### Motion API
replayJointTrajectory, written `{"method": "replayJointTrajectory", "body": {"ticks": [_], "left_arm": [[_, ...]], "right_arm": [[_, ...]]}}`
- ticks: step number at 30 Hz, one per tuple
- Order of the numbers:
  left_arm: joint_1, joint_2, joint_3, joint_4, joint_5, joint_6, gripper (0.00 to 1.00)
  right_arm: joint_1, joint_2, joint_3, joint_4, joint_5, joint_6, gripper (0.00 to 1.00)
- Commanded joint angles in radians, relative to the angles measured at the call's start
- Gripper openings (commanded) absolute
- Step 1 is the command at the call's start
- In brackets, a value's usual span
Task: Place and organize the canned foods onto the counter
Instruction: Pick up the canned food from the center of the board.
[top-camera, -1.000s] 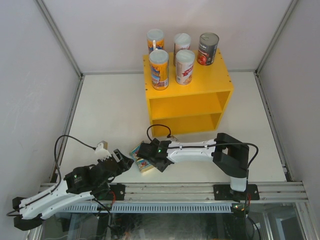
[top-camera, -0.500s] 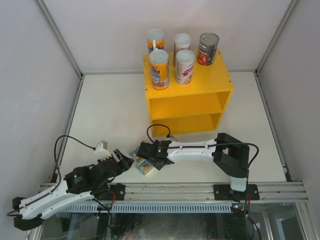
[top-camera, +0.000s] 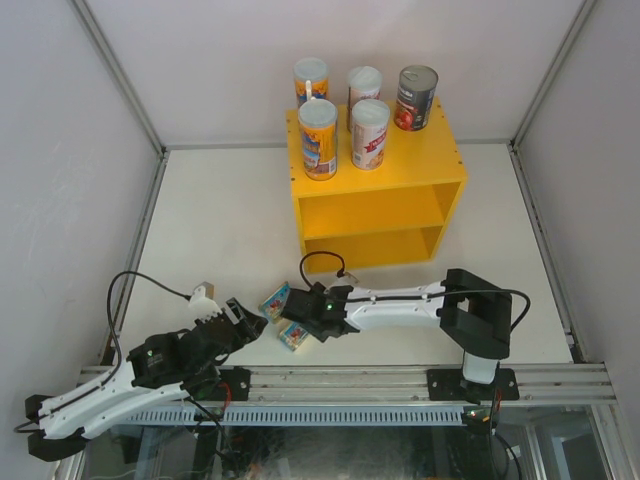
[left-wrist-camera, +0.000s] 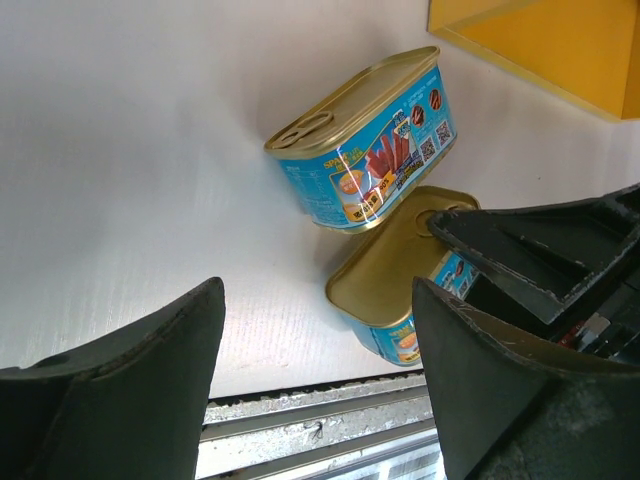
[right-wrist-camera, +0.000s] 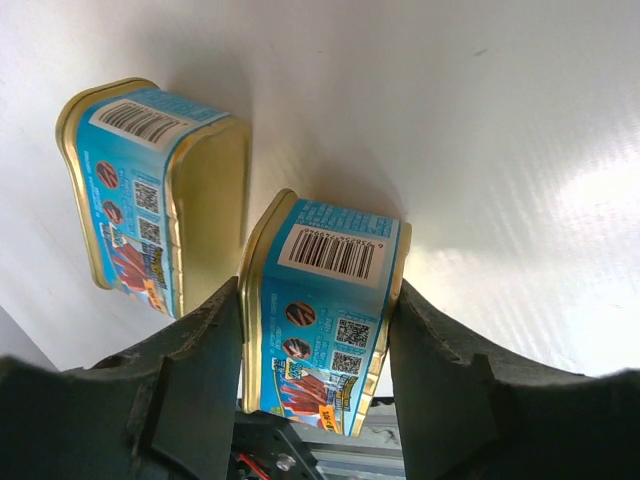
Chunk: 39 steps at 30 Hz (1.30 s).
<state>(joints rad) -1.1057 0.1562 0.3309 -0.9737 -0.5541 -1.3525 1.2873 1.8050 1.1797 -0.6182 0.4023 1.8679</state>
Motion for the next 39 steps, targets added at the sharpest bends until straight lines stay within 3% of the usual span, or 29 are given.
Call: {"method": "replayJointTrajectory", "body": {"ticks": [1, 6, 19, 30, 39], "left_arm": [[0.003, -0.004, 0.022, 0.012, -0.009, -0.01, 0.79], [0.003, -0.005, 0.028, 0.008, -0.01, -0.01, 0.79], [0.004, 0.01, 0.034, 0.014, -0.014, -0.017, 0.79], [0.004, 0.045, 0.029, 0.043, -0.03, -0.038, 0.79], [0.004, 0.126, 0.043, 0.089, -0.025, -0.046, 0.79]], "right_arm": [[0.025, -0.086, -0.059, 0.03, 0.062, -0.07, 0.0], [0.043, -0.201, -0.22, 0.3, 0.057, -0.232, 0.0], [0.116, -0.423, -0.407, 0.678, 0.015, -0.706, 0.0], [0.119, -0.725, -0.457, 0.645, -0.148, -0.932, 0.0], [0.055, -1.059, -0.417, 0.454, -0.189, -1.0, 0.0]]}}
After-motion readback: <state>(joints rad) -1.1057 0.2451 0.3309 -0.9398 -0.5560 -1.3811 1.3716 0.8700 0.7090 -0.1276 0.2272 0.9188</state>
